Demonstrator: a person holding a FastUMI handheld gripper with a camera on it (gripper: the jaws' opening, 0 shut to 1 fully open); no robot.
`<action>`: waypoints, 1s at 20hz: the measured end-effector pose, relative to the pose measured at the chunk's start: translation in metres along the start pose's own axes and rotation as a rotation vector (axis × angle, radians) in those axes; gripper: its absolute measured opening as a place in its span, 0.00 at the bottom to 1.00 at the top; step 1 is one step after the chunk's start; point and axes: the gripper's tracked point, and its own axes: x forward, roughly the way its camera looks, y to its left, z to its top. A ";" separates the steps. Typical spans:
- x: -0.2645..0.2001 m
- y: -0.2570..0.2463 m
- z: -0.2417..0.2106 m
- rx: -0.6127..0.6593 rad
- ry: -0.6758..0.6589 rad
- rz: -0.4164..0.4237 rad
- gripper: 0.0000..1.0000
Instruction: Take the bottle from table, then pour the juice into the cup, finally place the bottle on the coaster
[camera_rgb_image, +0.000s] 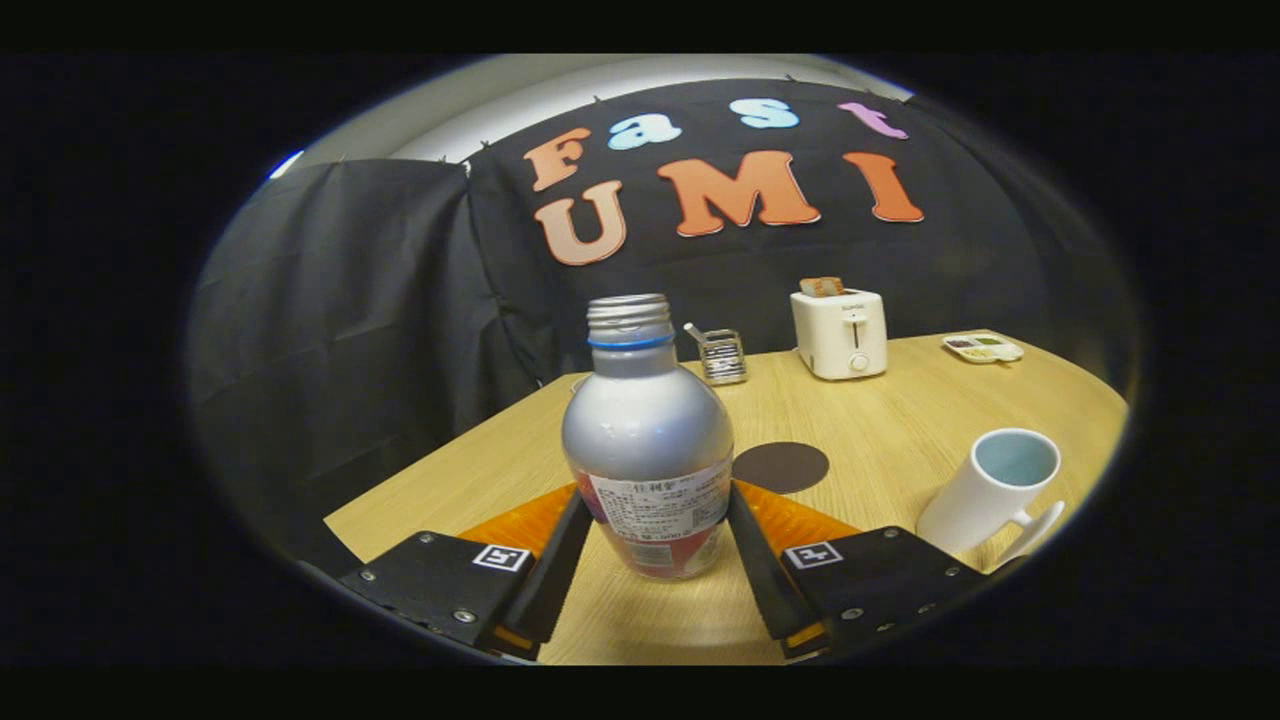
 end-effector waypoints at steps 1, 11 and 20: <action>-0.002 -0.002 0.002 0.028 -0.009 0.003 0.77; -0.017 -0.043 0.000 0.392 -0.009 -0.024 0.77; -0.025 -0.062 -0.002 0.669 -0.004 -0.016 0.77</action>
